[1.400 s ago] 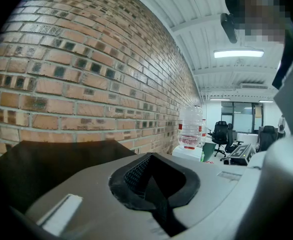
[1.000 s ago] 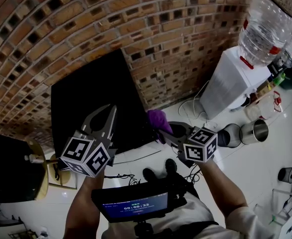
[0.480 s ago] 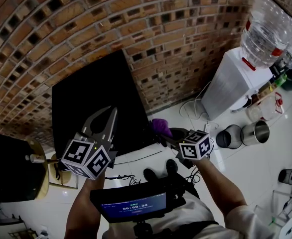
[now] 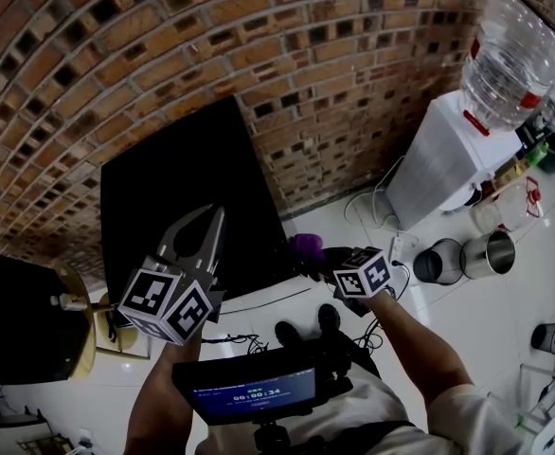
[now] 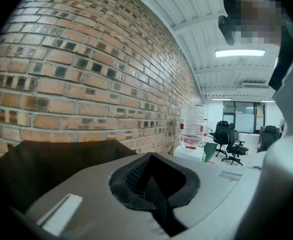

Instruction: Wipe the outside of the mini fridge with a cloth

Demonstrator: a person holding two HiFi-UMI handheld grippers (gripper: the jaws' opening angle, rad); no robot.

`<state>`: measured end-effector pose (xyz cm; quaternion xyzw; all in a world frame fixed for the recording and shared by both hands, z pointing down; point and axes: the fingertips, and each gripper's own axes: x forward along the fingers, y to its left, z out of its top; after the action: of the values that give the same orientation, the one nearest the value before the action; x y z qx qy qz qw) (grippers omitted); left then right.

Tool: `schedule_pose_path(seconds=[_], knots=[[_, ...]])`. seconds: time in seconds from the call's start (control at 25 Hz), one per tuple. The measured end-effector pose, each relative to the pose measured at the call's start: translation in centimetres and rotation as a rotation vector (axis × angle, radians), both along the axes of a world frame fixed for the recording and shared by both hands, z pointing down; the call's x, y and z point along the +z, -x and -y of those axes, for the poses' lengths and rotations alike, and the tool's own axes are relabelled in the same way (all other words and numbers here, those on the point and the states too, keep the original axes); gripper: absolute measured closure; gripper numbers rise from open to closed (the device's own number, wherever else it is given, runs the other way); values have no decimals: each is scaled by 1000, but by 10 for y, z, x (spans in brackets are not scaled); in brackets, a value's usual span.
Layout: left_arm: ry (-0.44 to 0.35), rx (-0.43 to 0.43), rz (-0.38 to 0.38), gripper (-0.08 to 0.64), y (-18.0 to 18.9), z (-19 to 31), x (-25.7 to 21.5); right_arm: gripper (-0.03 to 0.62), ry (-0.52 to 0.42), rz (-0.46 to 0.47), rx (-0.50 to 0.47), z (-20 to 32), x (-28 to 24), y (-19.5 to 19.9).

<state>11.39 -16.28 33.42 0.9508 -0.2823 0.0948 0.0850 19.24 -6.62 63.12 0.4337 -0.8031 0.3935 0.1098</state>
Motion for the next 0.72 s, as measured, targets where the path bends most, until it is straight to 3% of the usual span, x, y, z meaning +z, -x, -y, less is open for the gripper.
schedule_pose_path(seconds=[0.72], knots=[[-1, -1, 2, 552, -1, -1, -1, 482, 183, -157, -17, 2, 78, -5]])
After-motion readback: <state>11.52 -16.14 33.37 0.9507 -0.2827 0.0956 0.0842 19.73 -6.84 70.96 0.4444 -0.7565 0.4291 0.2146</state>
